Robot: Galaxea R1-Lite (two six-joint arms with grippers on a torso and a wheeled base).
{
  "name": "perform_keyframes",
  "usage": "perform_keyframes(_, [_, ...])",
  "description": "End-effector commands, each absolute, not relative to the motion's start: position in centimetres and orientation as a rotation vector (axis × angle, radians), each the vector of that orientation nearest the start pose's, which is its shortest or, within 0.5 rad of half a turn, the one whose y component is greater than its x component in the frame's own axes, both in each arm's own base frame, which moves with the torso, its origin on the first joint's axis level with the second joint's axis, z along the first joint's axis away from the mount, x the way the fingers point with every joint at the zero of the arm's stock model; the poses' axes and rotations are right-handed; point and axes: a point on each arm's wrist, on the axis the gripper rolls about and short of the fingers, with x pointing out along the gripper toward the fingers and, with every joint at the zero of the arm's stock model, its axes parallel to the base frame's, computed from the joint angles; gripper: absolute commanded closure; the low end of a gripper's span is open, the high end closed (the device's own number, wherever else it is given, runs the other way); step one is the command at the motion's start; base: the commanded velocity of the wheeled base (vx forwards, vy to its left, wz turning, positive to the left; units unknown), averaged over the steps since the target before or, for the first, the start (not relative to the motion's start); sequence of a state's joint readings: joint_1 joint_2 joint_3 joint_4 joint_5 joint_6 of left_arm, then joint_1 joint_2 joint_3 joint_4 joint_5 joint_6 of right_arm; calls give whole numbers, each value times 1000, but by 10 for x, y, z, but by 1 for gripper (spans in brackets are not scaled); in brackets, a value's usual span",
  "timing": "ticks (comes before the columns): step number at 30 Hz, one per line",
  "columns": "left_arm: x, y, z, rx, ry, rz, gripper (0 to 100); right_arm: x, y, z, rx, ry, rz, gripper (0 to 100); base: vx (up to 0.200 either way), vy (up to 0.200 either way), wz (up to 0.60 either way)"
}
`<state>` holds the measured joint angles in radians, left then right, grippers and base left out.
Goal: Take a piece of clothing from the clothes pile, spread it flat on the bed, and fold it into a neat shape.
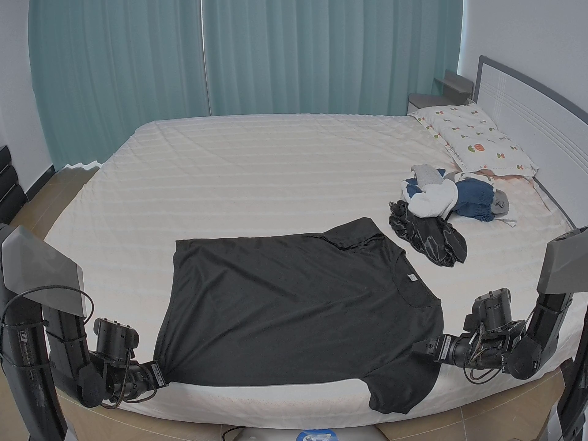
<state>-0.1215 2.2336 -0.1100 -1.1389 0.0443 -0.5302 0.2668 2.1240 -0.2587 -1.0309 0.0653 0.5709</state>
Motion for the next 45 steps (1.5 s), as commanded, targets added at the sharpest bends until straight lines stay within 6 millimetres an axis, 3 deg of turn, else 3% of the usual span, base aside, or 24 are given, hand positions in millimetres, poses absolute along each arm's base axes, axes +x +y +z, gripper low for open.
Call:
perform_keyframes(1, [212, -24, -39, -406, 980, 196, 100, 238, 66, -20, 440, 932, 48, 0, 0, 0, 0])
perform_keyframes(8, [212, -24, -39, -408, 982, 194, 100, 243, 68, -28, 426, 942, 52, 0, 0, 0, 0])
perform_keyframes(9, [212, -24, -39, -410, 981, 191, 100, 244, 69, -31, 420, 949, 50, 100, 0, 0, 0])
perform_keyframes(14, [212, -24, -39, -411, 982, 190, 100, 246, 67, -39, 392, 956, 11, 100, 0, 0, 0])
perform_keyframes(20, [214, -22, -38, -418, 969, 199, 100, 233, 62, -42, 358, 1004, -11, 100, 0, 0, 0])
perform_keyframes(38, [198, -8, -32, -310, 998, 196, 100, 192, 51, -28, 265, 1070, 10, 100, 0, 0, 0])
perform_keyframes(45, [198, -8, -34, -305, 1005, 195, 100, 192, 52, -30, 254, 1077, 16, 100, 0, 0, 0])
